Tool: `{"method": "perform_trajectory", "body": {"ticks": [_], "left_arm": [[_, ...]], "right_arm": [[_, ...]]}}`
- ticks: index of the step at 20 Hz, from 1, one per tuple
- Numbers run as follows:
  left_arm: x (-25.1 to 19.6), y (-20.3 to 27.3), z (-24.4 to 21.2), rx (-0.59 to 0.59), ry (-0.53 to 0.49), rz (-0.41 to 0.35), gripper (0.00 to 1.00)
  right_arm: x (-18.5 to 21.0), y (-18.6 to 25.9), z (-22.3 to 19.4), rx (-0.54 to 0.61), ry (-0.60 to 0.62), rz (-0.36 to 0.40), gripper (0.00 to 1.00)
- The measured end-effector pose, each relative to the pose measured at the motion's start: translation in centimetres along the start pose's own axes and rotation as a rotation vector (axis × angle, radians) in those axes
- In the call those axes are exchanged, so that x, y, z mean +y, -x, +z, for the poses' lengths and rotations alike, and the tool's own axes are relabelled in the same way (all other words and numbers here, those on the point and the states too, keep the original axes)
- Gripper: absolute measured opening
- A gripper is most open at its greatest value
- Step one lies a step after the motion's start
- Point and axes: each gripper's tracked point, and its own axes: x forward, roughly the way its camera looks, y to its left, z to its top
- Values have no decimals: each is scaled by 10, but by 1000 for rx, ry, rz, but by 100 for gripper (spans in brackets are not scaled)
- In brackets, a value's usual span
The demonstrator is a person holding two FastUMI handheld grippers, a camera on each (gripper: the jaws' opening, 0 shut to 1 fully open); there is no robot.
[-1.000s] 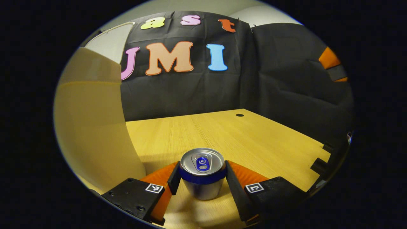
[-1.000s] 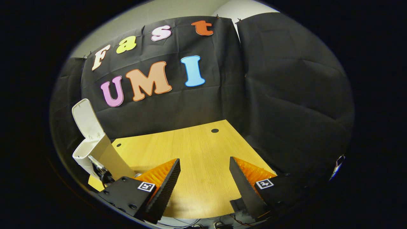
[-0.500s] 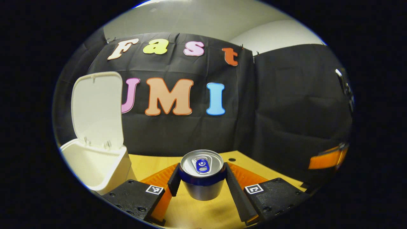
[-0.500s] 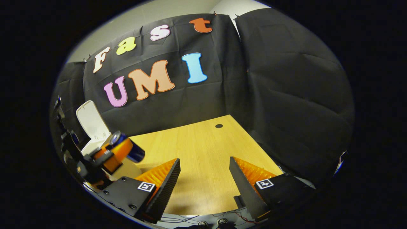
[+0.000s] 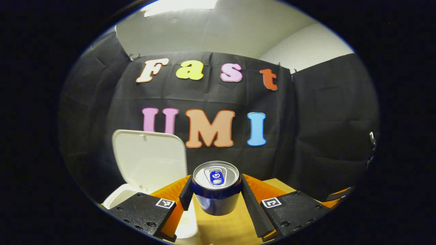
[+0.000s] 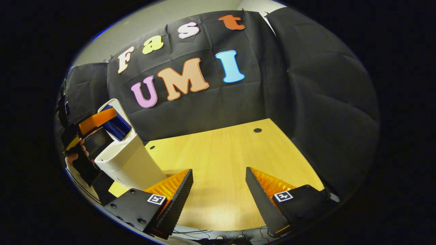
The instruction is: Press the lid of the desktop garbage bin to open it, pick up the crumpled paper on the desktop and throw it into the bin, then pick up the pop can on the desktop and drop it into the bin, and finally close the garbage bin lid.
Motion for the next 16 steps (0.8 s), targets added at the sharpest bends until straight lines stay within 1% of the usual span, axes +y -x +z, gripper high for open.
{"method": "perform_trajectory", "body": {"ticks": [3, 5, 8, 10, 12, 13, 16], "left_arm": [[52, 8, -2, 13, -53, 128, 77], [71, 11, -11, 33, -54, 180, 77], [84, 15, -39, 97, -13, 230, 77], [93, 21, -54, 134, 9, 285, 78], [100, 25, -52, 124, 21, 329, 79], [100, 24, -48, 111, 23, 339, 82], [104, 24, -28, 76, 8, 363, 83]], "right_arm": [[7, -12, 3, 14, 36, 53, 99], [8, -20, 3, 36, 48, 83, 99], [2, -28, 10, 39, 58, 104, 99], [-6, -33, 14, 41, 60, 107, 99], [-14, -37, 17, 44, 53, 106, 99], [-17, -39, 19, 45, 48, 105, 99], [-30, -41, 20, 43, 36, 91, 99]]}}
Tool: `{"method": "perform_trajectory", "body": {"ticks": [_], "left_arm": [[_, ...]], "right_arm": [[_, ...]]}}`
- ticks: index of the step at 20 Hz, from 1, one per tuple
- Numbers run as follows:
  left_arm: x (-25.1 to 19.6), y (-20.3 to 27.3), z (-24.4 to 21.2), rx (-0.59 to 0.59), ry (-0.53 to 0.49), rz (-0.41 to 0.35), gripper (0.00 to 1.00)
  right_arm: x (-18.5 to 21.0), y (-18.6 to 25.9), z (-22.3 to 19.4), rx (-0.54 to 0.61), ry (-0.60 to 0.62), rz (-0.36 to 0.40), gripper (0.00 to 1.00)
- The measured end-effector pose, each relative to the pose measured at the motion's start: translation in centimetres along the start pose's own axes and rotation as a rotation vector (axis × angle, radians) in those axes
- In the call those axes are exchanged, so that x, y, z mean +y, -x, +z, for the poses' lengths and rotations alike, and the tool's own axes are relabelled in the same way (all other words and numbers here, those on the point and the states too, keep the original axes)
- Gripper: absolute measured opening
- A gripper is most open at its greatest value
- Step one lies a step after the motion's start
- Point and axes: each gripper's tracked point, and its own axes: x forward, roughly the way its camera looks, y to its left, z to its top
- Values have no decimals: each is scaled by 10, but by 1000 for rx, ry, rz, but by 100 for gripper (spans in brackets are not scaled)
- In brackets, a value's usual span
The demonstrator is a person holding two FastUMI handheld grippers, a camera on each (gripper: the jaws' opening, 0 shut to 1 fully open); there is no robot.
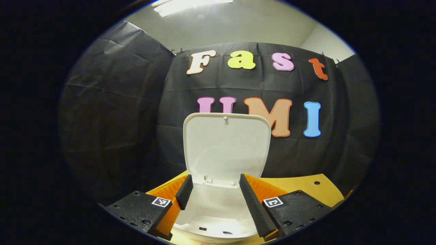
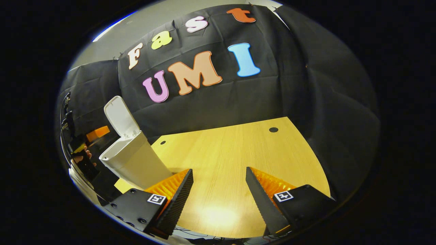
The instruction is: Press the lid of the desktop garbage bin to open it, pick up the crumpled paper on the desktop and throw it into the bin, then pick up the pop can on the desktop and drop it into the bin, and finally close the garbage bin lid.
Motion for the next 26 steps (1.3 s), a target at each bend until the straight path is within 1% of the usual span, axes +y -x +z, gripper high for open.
{"method": "perform_trajectory", "body": {"ticks": [1, 2, 3, 6, 9, 11, 12, 13, 14, 17, 20, 22, 24, 26], "left_arm": [[0, 0, 10, -18, -2, 4, 81], [-1, -2, 22, -41, -1, 6, 83], [-4, -3, 32, -56, 3, 4, 83], [-13, -10, 57, -83, 19, -19, 86], [-15, -19, 85, -114, 1, -18, 87], [-14, -26, 113, -155, -15, -14, 87], [-17, -30, 125, -169, -23, -26, 87], [-20, -37, 133, -172, -34, -35, 87], [-23, -44, 138, -161, -44, -49, 87], [-31, -64, 143, -119, -63, -84, 87], [-33, -84, 132, -67, -98, -96, 87], [-31, -97, 126, -43, -103, -97, 87], [-28, -108, 113, -12, -92, -98, 87], [-19, -112, 92, 49, -78, -86, 88]], "right_arm": [[-5, -1, 0, -2, -1, -8, 99], [-9, -2, -3, 3, -2, -14, 99], [-12, -2, -5, 10, -4, -16, 99], [-18, 0, -11, 17, -10, -18, 99], [-24, 0, -19, 35, 0, -25, 98], [-27, 4, -24, 43, 3, -27, 99], [-31, 5, -24, 47, 5, -33, 94], [-34, 6, -26, 49, 4, -41, 99], [-38, 7, -27, 50, 0, -49, 99], [-45, 12, -27, 43, -28, -64, 99], [-56, 19, -29, 34, -44, -90, 99], [-65, 25, -31, 35, -57, -113, 99], [-73, 29, -35, 35, -78, -132, 99], [-77, 35, -35, 28, -95, -145, 99]]}}
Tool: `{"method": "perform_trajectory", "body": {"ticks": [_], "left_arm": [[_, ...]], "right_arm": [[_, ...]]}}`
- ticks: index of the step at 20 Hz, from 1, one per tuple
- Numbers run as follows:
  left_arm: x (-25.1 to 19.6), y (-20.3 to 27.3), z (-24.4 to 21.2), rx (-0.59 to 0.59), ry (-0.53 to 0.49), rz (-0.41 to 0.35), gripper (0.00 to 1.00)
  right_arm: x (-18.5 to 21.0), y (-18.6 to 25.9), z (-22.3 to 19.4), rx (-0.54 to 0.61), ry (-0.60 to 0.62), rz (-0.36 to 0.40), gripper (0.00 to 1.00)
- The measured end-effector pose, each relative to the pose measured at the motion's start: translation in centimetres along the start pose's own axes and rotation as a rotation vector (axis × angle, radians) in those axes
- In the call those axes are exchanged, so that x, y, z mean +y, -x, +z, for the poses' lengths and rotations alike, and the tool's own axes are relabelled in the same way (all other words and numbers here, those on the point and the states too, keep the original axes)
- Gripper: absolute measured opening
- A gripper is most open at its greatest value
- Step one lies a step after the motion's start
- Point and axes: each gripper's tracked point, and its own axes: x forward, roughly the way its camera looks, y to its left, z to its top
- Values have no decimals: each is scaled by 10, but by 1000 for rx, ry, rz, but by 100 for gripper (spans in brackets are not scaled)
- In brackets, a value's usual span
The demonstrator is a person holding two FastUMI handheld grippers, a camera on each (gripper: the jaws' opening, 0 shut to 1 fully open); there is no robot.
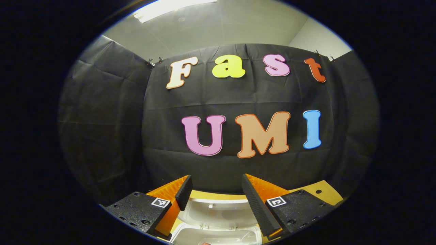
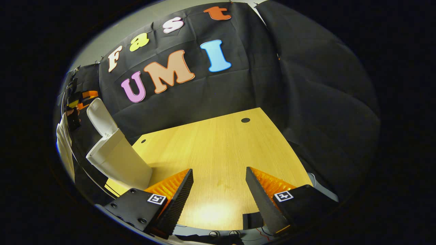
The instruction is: Press the lid of the desktop garbage bin to open it, pick up the crumpled paper on the desktop and throw it into the bin, then pick up the pop can on the desktop and drop it into the bin, and finally close the garbage bin lid.
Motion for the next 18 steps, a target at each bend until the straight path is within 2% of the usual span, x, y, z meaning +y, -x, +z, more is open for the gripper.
{"method": "perform_trajectory", "body": {"ticks": [1, 3, 5, 7, 8, 9, 10, 11, 12, 15, 16, 17, 18], "left_arm": [[1, 2, 11, -49, 6, -6, 91], [1, 4, 8, -66, 10, -10, 94], [1, 15, 6, -106, 6, -8, 87], [5, 33, 6, -148, 15, -1, 87], [5, 40, 5, -172, 26, 4, 87], [7, 51, 4, -204, 33, 4, 88], [8, 61, 1, -233, 32, 3, 87], [8, 73, -5, -258, 25, 3, 87], [7, 81, -9, -279, 18, 4, 87], [10, 103, -30, -305, 19, 22, 87], [11, 111, -39, -311, 19, 30, 87], [12, 119, -48, -317, 12, 39, 87], [11, 127, -56, -325, -2, 44, 87]], "right_arm": [[-2, 2, -1, -2, -2, -6, 99], [-4, 4, -3, -2, 2, -19, 99], [-2, 4, -7, 7, -2, -18, 98], [2, 4, -11, 14, -5, -12, 99], [4, 5, -13, 17, -2, -10, 94], [7, 5, -13, 18, 2, -6, 99], [9, 5, -13, 20, 5, -1, 99], [12, 5, -14, 24, 7, 5, 94], [15, 4, -14, 27, 9, 9, 99], [23, 1, -16, 41, 22, 26, 99], [28, -1, -17, 47, 27, 35, 94], [33, -1, -17, 52, 33, 46, 99], [36, -1, -18, 55, 38, 55, 99]]}}
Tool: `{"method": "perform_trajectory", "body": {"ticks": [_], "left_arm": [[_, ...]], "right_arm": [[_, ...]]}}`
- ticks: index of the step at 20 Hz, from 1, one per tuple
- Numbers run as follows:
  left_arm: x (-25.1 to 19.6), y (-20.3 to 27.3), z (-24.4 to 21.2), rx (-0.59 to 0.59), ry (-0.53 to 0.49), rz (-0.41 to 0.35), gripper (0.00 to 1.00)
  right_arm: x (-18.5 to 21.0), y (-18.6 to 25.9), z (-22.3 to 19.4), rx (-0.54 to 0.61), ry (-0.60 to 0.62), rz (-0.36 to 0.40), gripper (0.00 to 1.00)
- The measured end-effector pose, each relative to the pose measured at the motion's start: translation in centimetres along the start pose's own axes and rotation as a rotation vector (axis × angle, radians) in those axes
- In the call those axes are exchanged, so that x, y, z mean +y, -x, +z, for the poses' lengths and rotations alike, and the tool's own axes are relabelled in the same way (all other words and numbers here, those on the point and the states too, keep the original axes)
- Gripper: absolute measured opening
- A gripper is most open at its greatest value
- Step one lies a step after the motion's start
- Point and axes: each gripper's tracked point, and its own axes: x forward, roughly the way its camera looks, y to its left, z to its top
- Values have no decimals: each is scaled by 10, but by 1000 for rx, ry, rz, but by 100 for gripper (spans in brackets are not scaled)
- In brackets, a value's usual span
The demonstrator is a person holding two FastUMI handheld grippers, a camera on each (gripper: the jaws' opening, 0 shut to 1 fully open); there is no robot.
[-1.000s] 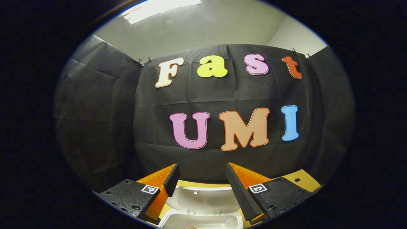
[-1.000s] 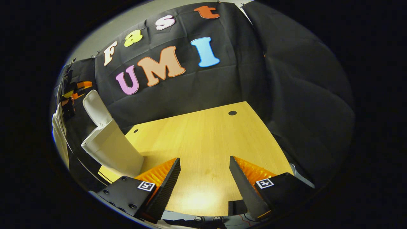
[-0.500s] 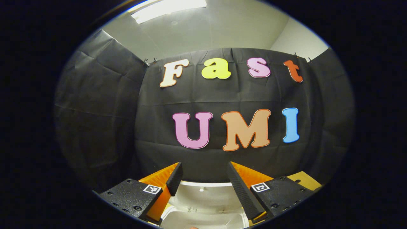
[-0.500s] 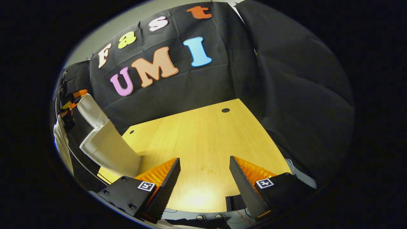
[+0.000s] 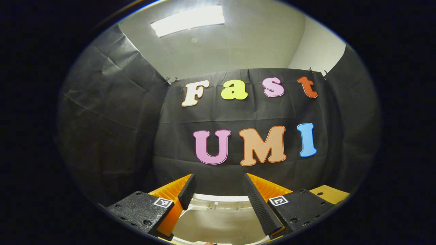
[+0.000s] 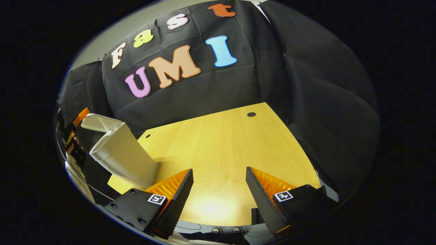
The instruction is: Press the lid of the desktop garbage bin to open it, pick up the crumpled paper on the desktop and throw it into the bin, then pick up the pop can on the desktop and drop it into the bin, and finally close the garbage bin lid.
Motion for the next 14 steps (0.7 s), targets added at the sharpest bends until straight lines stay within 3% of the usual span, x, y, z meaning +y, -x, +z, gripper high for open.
{"method": "perform_trajectory", "body": {"ticks": [3, 6, 8, 9, 11, 14], "left_arm": [[-1, 21, -25, 8, -30, 1, 86], [-4, 31, -86, 172, -1, -4, 87], [0, 42, -103, 193, -13, 18, 95], [0, 44, -89, 119, -15, 23, 89], [-1, 43, -87, 59, -33, 41, 94], [0, 46, -84, -43, -27, 57, 90]], "right_arm": [[6, -4, -5, 26, 8, 17, 99], [10, -4, -6, 43, 14, 27, 99], [8, -3, -6, 47, 30, 19, 99], [7, -3, -7, 49, 35, 13, 99], [4, -2, -9, 63, 36, 4, 99], [1, -3, -19, 88, 23, -9, 99]]}}
